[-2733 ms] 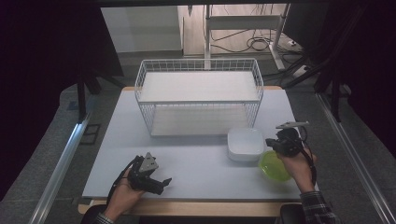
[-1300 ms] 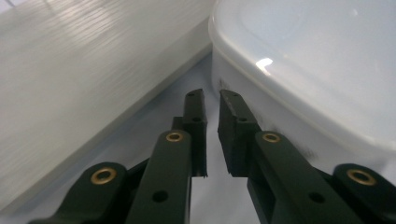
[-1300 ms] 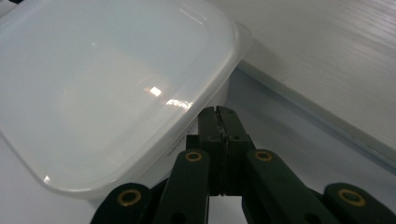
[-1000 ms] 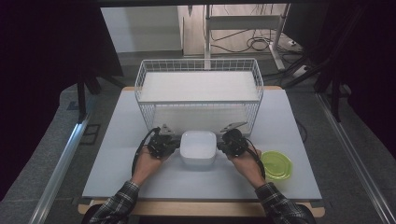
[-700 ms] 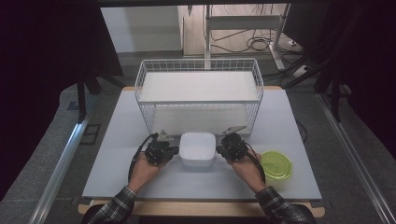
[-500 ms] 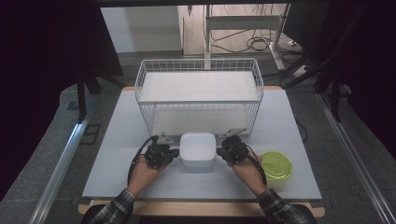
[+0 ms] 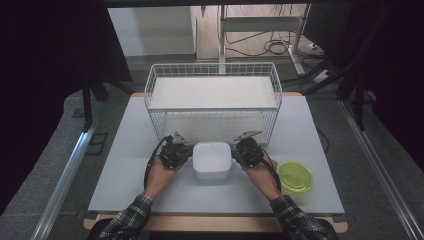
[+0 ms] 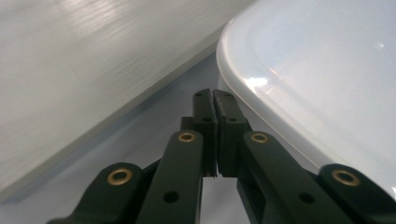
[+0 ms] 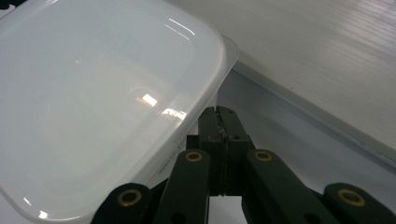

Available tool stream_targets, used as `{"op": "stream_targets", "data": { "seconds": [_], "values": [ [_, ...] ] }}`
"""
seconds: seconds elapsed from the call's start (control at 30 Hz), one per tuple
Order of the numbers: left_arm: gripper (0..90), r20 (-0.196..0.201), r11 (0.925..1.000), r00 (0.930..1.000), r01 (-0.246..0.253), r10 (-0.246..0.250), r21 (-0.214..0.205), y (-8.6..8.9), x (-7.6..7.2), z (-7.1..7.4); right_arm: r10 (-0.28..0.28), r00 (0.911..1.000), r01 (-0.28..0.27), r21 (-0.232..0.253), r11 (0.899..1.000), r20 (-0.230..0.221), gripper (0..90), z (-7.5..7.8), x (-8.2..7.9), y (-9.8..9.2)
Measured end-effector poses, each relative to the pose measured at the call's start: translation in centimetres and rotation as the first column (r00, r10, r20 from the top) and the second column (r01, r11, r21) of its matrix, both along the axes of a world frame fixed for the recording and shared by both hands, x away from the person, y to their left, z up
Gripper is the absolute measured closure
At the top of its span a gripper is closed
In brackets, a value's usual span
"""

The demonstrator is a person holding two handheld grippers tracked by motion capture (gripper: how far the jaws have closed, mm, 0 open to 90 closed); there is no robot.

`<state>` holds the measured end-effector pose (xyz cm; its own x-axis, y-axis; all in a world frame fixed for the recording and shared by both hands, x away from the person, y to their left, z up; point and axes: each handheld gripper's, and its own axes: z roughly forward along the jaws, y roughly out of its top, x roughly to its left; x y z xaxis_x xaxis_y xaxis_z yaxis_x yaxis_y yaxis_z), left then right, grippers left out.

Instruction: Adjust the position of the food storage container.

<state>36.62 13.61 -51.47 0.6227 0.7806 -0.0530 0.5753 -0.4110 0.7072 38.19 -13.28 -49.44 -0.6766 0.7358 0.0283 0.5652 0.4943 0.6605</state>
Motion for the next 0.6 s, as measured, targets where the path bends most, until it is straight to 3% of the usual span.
{"op": "stream_targets", "data": {
  "seconds": [0.1, 0.2, 0.33, 0.57, 0.6],
  "values": [
    [89.9, 0.0, 0.9999, 1.0, 0.002, -0.002, -0.01, 0.2, -0.5, 0.2, 0.005, 0.9998, -0.005, 0.008, 1.0, -0.019, 89.5, 0.0, -0.3, 0.0],
    [90.0, 0.0, 0.9996, 1.0, -0.004, 0.004, -0.027, 0.5, -1.3, 0.5, 0.022, 0.9998, -0.022, -0.001, 1.0, -0.003, 89.5, 0.1, -0.8, 0.1],
    [89.9, -0.021, 0.999, 0.9998, -0.003, 0.002, -0.044, 0.7, -2.1, 0.5, 0.043, 0.999, -0.043, -0.004, 0.999, -0.016, 89.5, 0.3, -1.9, 0.2],
    [86.9, -0.028, 0.9995, 0.9993, 0.023, -0.024, -0.02, 0.6, -2.6, 0.4, 0.056, 0.9983, -0.056, -0.013, 0.998, -0.02, 89.4, 0.3, -2.7, 0.0],
    [82.0, -0.023, 0.9996, 0.9996, 0.019, -0.019, -0.019, 1.0, -2.7, 0.6, 0.051, 0.9987, -0.051, -0.005, 0.999, -0.005, 89.1, 0.4, -2.7, -0.3]
  ]
}}
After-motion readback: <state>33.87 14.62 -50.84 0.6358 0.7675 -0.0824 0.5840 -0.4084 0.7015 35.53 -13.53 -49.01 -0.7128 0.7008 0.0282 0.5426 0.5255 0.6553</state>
